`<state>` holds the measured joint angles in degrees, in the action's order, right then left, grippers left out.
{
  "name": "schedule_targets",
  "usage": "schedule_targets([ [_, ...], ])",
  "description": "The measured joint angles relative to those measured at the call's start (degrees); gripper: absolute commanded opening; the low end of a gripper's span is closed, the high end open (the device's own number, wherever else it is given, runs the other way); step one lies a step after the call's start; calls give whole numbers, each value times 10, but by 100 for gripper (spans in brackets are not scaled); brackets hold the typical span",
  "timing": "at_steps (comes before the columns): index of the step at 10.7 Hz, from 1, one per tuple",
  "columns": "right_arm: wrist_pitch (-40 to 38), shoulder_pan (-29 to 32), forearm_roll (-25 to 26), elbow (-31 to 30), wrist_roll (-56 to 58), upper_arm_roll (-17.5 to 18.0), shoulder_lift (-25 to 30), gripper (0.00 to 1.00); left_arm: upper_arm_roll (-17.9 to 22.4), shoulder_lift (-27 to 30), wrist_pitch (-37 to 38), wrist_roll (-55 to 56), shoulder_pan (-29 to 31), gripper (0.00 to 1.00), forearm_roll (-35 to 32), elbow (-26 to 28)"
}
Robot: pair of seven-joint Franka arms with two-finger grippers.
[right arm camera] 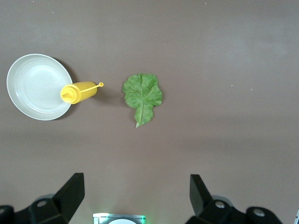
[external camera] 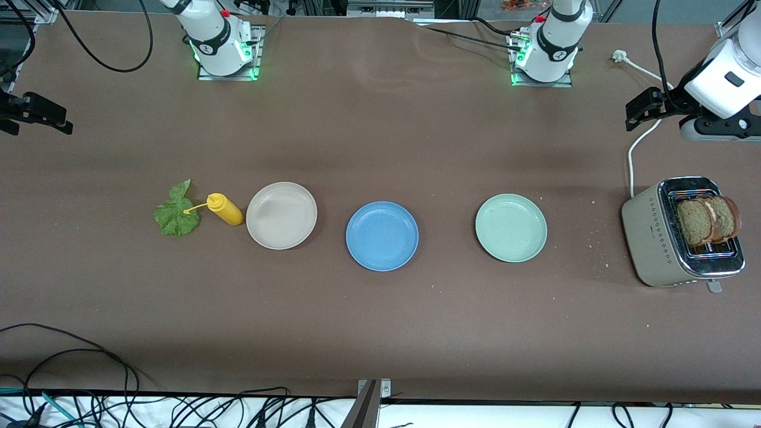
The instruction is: Make sandwich in blue plate with both arms
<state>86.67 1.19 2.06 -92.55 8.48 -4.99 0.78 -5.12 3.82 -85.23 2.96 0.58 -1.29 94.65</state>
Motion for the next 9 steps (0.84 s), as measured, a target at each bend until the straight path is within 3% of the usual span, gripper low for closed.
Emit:
schedule_targets([
  [9, -5, -1, 0, 0, -27, 17, 9, 100, -14, 0, 16, 0, 1, 100, 0, -1],
])
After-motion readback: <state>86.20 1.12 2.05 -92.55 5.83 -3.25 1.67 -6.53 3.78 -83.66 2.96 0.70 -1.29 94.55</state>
